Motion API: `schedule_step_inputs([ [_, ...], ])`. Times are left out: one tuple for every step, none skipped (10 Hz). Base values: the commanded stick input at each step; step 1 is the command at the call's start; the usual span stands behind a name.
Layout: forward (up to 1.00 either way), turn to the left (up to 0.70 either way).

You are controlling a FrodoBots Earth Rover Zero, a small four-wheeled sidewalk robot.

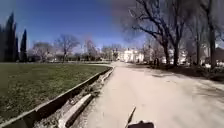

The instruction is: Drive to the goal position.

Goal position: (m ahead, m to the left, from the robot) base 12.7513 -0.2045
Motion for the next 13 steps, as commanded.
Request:
schedule_step_inputs([
  [0.95, 0.0],
  [0.95, 0.0],
  [0.95, 0.0],
  [0.95, 0.0],
  [0.95, 0.0],
  [0.95, -0.1],
  [0.95, -0.29],
  [0.95, -0.3],
  [0.95, -0.38],
  [0.95, -0.38],
  [0.95, -0.36],
  [0.95, -0.06],
  [0.95, 0.0],
])
